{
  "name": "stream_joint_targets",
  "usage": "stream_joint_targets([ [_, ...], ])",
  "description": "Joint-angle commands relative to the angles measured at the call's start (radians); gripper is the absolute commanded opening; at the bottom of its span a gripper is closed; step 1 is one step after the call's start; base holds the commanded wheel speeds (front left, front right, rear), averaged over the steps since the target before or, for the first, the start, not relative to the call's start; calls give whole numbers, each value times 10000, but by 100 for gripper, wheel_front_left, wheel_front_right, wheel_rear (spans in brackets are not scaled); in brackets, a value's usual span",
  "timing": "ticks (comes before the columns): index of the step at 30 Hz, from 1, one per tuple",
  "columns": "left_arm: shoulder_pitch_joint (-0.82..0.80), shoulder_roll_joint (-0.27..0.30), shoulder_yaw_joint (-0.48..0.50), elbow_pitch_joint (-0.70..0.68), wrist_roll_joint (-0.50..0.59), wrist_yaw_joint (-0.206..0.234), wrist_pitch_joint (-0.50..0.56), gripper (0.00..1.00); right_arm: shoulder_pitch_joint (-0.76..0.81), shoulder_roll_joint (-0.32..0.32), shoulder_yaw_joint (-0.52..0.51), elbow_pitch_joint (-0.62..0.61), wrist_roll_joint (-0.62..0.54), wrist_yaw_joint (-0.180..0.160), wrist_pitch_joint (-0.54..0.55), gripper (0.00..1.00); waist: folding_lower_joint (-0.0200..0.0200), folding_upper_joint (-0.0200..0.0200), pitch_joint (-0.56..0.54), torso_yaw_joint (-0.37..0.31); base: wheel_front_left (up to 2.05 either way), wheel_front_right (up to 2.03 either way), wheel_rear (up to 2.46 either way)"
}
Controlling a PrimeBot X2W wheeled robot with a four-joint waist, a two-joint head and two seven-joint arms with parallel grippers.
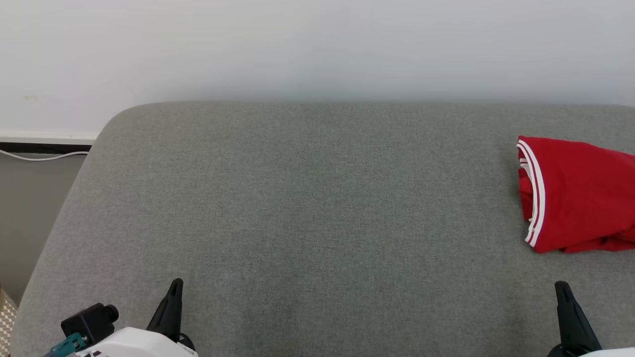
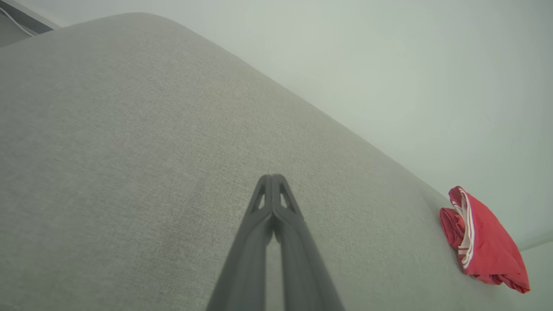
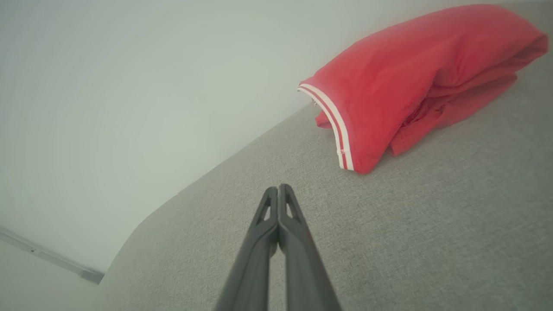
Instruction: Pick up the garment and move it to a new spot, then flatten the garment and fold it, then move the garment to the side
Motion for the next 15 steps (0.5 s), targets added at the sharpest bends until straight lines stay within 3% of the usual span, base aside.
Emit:
stream_joint_targets([
  [1, -603, 80, 328, -179, -177, -152, 12, 0, -437, -219, 74, -182, 270, -1, 42, 0, -1, 0, 0, -9, 0, 0, 0],
  [15, -740, -327, 999, 43, -1318, -617, 369, 0, -841, -268, 115, 204, 1929, -1, 277, 0, -1, 0, -9, -190, 0, 0, 0],
])
